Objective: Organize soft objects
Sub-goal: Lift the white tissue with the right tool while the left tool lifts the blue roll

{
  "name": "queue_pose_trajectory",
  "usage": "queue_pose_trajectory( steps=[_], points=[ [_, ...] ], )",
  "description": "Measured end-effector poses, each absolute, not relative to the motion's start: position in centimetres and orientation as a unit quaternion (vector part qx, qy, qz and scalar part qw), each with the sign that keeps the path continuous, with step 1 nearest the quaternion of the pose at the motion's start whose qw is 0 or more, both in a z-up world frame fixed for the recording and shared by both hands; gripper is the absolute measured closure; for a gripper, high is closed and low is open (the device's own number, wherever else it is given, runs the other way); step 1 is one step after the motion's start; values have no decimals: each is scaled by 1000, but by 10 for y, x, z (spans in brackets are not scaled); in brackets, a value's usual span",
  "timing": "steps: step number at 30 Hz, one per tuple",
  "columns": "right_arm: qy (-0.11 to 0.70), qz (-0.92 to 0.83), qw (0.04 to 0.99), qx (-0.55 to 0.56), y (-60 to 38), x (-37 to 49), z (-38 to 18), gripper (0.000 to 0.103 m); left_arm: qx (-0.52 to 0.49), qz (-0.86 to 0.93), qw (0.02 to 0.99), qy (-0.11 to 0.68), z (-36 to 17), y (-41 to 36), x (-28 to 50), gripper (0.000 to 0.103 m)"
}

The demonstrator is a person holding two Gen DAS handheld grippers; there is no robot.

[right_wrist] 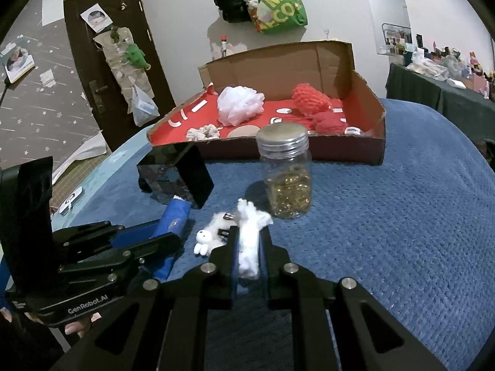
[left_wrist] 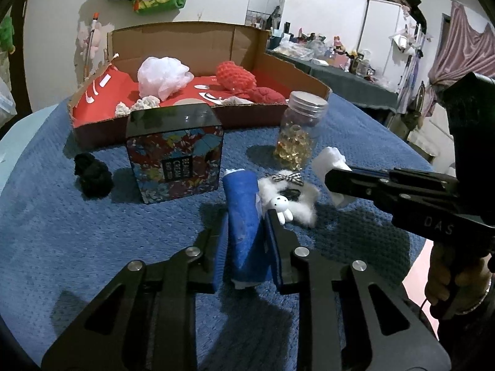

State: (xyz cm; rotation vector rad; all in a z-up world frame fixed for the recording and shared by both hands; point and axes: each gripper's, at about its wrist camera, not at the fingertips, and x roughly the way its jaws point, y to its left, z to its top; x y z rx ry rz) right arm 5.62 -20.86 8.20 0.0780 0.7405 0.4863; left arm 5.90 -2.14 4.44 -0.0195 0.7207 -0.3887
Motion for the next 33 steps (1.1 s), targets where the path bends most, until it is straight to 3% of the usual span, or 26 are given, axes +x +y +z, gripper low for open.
queue_pose_trajectory(
  steps=[33],
  points=[
    [375,220,900,16,-210,51,69,87,41,-184,916,355,32,-24,60,80]
  ],
)
